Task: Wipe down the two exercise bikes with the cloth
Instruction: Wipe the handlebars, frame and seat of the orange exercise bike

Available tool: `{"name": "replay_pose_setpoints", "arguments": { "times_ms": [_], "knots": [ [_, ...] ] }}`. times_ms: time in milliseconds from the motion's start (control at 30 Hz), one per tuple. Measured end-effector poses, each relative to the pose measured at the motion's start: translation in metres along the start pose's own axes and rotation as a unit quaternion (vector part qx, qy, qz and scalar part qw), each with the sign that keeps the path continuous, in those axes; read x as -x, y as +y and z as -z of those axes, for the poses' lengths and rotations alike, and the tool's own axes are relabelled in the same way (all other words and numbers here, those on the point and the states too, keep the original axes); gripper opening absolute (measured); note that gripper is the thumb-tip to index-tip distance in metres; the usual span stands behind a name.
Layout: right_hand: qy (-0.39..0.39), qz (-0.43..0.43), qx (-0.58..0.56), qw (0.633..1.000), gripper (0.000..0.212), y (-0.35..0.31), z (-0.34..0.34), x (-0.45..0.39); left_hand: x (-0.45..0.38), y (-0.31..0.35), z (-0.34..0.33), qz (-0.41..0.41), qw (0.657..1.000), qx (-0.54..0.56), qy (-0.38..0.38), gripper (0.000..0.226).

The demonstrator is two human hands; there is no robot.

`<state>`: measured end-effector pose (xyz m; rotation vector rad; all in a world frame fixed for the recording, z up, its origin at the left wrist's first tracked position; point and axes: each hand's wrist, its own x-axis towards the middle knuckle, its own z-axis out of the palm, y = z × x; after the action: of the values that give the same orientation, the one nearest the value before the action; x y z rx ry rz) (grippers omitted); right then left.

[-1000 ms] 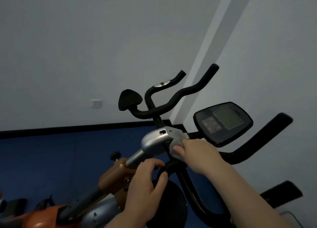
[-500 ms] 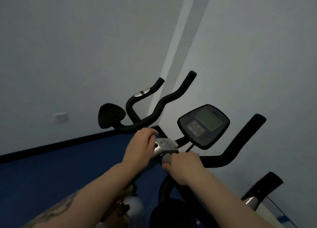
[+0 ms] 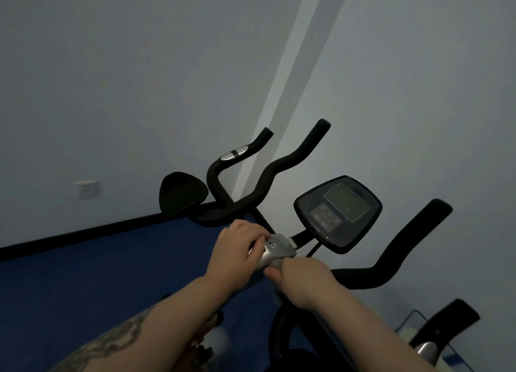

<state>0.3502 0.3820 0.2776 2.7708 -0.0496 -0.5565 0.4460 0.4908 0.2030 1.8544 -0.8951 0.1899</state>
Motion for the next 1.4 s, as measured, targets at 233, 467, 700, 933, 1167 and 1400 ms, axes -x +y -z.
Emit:
{"name": "replay_pose_setpoints", "arguments": {
  "times_ms": [233, 467, 700, 933, 1167, 1400],
  "knots": [
    [-0.015, -0.006, 0.047, 0.999, 0.032, -0.001, -0.007, 0.008, 0.001, -0.002, -0.001, -0.006, 1.000, 0.015, 0.006, 0.022],
    [0.088, -0.067, -0.073, 0.991, 0.046, -0.002, -0.014, 0.017, 0.002, -0.002, -0.001, -0.016, 1.000, 0.013, 0.008, 0.023],
    [0.081, -0.037, -0.026, 0.996, 0.030, 0.003, -0.012, 0.000, 0.001, -0.004, -0.003, -0.024, 0.999, 0.015, 0.018, 0.024],
    [0.128, -0.065, -0.177, 0.974, 0.038, 0.021, -0.015, 0.025, 0.002, 0.008, 0.005, -0.008, 0.999, -0.050, -0.003, 0.019],
    [0.288, -0.247, -0.442, 0.813, 0.035, 0.107, 0.014, 0.061, -0.042, 0.045, -0.007, 0.112, 0.987, -0.110, -0.037, 0.024],
    [0.160, -0.195, -0.171, 0.952, 0.053, 0.131, 0.001, 0.010, -0.041, 0.032, -0.026, 0.128, 0.984, -0.114, -0.048, 0.022]
  ]
}}
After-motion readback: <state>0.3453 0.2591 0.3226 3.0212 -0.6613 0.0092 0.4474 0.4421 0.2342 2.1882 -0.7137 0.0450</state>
